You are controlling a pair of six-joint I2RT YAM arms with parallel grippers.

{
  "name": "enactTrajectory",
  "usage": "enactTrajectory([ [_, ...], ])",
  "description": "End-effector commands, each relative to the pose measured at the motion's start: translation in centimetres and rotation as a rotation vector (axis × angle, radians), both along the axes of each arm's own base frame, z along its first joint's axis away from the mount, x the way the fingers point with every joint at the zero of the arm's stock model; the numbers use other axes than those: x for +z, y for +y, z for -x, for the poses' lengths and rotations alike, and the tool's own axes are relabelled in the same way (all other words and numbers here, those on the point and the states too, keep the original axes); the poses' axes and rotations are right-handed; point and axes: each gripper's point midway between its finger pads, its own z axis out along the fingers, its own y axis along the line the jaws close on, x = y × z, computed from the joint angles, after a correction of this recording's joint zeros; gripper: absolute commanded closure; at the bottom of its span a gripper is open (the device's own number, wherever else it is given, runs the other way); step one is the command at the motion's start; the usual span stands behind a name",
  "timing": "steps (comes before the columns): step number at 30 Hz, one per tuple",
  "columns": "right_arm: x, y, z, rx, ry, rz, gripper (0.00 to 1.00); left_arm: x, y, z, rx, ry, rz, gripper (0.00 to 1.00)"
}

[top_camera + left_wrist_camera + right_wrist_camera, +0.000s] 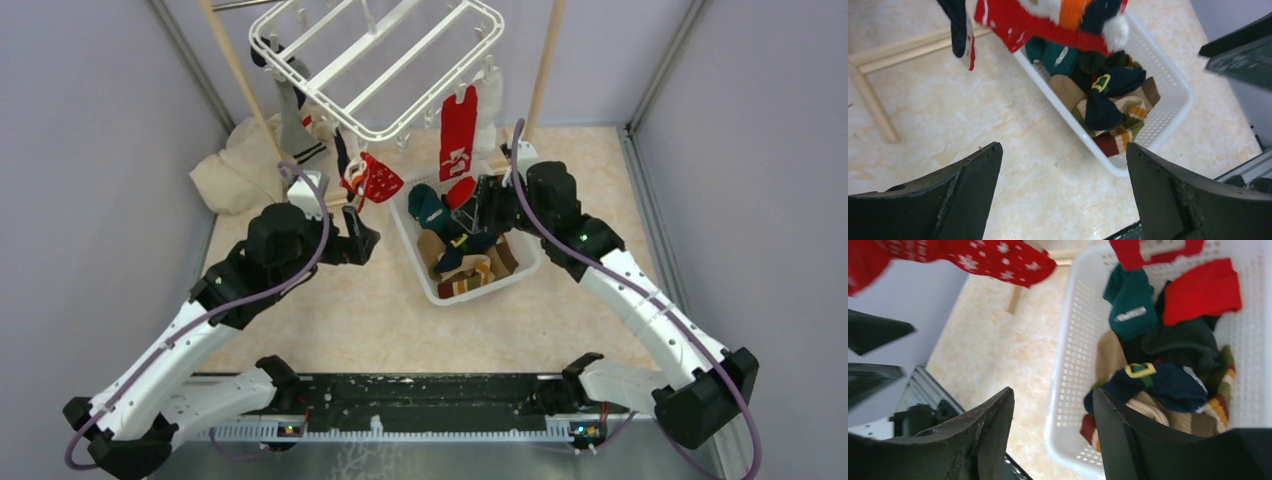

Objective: Remove the socks clipped to the hanger
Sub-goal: Adjust the sock in the bin, then remove the sock from the hanger.

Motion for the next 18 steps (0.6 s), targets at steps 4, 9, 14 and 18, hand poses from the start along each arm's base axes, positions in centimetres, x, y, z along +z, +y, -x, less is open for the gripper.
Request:
enactTrajectory([
  [4, 8.7, 4.9, -0.6, 0.092, -0.115, -0.212, 0.41, -3.7, 3.5, 1.3, 0.112, 0.062, -0.066, 0.01],
  [9, 11.2, 7.9, -0.5, 0.129, -0.136, -0.261, 0.40, -4.4, 4.8, 1.7, 0.149, 0.048, -0.068, 0.01],
  [14, 13.7, 10.5, -0.2, 0.140, -0.169, -0.311, 0.38, -4.8, 4.7, 2.0, 0.132, 0.052, -0.072, 0.01],
  [18, 14.8, 12.4, 0.4, 0.115, -0.192, -0.349, 0.37, -5.0, 4.3, 2.2, 0.109, 0.056, -0.061, 0.01],
])
